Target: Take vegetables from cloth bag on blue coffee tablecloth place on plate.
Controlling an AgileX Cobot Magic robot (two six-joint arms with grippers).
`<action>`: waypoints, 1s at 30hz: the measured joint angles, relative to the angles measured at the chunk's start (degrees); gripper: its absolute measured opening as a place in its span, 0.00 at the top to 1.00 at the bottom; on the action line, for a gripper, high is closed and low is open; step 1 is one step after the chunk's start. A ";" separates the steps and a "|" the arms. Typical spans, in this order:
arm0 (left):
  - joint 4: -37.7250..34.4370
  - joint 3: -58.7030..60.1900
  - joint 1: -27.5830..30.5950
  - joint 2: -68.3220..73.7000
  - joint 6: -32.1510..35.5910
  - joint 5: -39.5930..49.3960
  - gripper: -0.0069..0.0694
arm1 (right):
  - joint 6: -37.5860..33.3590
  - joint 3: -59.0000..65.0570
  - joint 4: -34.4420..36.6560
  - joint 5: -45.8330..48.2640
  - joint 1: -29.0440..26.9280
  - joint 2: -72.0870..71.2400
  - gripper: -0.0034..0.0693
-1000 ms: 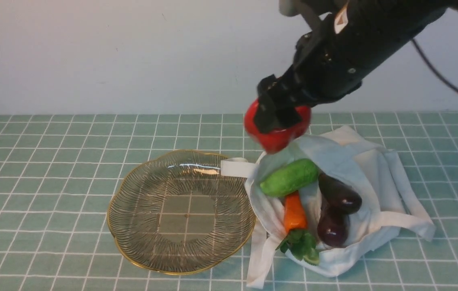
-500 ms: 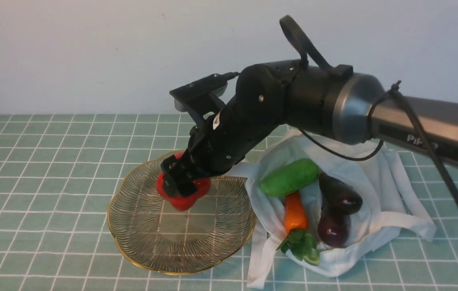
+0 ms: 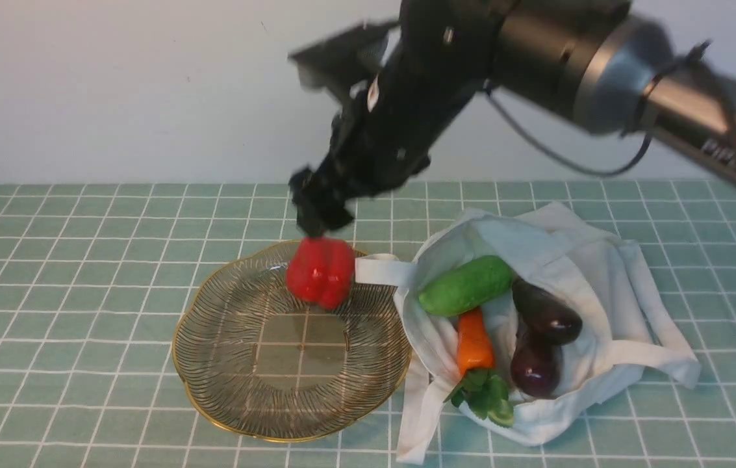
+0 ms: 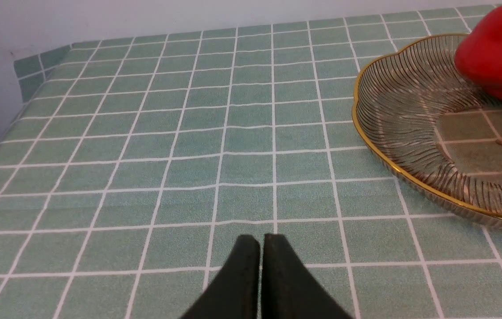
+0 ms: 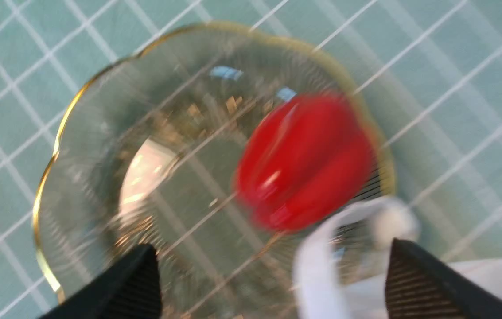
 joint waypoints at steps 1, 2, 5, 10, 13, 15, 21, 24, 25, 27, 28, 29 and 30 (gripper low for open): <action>0.00 0.00 0.00 0.00 0.00 0.00 0.92 | 1.16 -2.83 -2.00 0.45 -0.09 -0.58 0.23; 0.00 0.00 0.00 0.00 0.00 0.00 0.92 | 2.85 -4.63 -3.75 0.65 -0.24 -1.63 0.32; 0.00 0.00 0.00 0.00 0.00 0.00 0.92 | 4.98 -6.52 -5.55 0.90 -0.34 -3.95 0.48; 0.00 0.00 0.00 0.00 0.00 0.00 0.92 | 6.78 -2.46 -9.11 1.48 -0.55 -16.36 0.90; 0.00 0.00 0.00 0.00 0.00 0.00 0.92 | 7.36 5.95 -9.74 1.61 -0.55 -28.04 0.96; 0.00 0.00 0.00 0.00 0.00 0.00 0.92 | 8.30 10.88 -9.79 1.61 -0.55 -35.13 0.97; 0.00 0.00 0.00 0.00 0.00 0.00 0.92 | 9.03 43.08 -9.81 -11.59 -0.55 -60.94 0.97; 0.00 0.00 0.00 0.00 0.00 0.00 0.92 | 9.24 65.51 -9.94 -33.34 -0.56 -70.95 0.97; 0.00 0.00 0.00 0.00 0.00 0.00 0.92 | 9.24 70.60 -10.24 -38.32 -0.56 -72.45 0.97; 0.00 0.00 0.00 0.00 0.00 0.00 0.92 | 9.24 78.29 -11.65 -45.54 -0.56 -73.96 0.97; 0.00 0.00 0.00 0.00 0.00 0.00 0.92 | 9.24 80.25 -12.06 -47.90 -0.56 -74.19 0.97; 0.00 0.00 0.00 0.00 0.00 0.00 0.92 | 9.31 81.38 -12.34 -49.46 -0.56 -74.24 0.97; 0.00 0.00 0.00 0.00 0.00 0.00 0.92 | 9.31 81.78 -12.41 -50.38 -0.56 -74.24 0.97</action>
